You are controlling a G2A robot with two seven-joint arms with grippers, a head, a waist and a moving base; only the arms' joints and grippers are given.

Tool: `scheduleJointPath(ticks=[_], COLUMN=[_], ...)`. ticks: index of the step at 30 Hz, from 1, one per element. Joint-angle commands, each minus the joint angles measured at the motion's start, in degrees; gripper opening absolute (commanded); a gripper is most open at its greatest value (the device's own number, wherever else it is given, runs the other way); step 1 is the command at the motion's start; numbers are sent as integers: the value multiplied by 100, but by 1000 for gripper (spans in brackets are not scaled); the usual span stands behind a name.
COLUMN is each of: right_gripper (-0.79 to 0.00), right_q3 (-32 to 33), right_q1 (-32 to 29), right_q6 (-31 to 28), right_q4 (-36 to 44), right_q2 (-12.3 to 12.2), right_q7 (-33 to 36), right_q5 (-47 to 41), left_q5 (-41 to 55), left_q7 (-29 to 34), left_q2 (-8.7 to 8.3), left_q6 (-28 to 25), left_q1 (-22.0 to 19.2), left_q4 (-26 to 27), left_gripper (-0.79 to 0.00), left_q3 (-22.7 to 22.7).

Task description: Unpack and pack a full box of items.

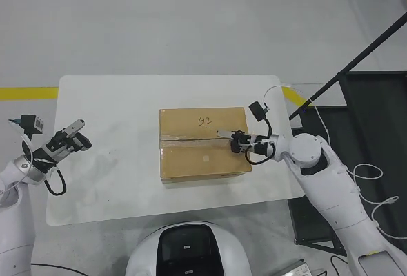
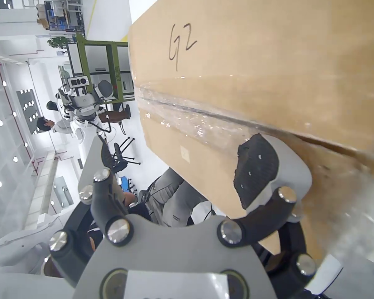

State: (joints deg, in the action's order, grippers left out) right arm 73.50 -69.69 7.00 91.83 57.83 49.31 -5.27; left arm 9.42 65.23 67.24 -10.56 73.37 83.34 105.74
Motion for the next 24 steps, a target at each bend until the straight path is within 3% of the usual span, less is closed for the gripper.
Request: scheduleJointPath(ticks=[1,9,19,24], right_gripper=[0,0,0,-1], right_q3=[244,794,1462,1475], right_q1=[-144,-497,-1059,-1077], right_q6=[5,83,-847,-863], right_q4=[0,-173,-24,-26], right_q2=[-29,-85,-64,-64], right_q7=[-97,-478,-1372,-1371], right_q5=[-119,-352,-1153,-1168], left_q5=[0,0,0,0], left_q7=[0,0,0,0], left_q2=[0,0,0,0], left_q6=[0,0,0,0], left_q1=[0,0,0,0], left_q4=[0,0,0,0], left_gripper=[0,0,0,0], left_q3=[0,0,0,0])
